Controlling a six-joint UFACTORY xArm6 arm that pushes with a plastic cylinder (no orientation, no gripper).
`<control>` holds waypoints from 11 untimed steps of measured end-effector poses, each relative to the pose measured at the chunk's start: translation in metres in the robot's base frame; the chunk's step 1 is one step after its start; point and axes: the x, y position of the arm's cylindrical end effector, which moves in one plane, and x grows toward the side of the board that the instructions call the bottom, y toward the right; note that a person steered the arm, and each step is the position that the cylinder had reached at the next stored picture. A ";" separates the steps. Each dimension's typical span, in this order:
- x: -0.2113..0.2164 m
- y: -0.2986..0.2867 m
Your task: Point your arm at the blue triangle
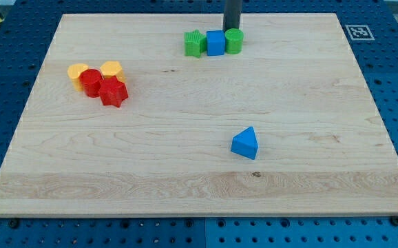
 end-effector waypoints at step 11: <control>0.247 -0.038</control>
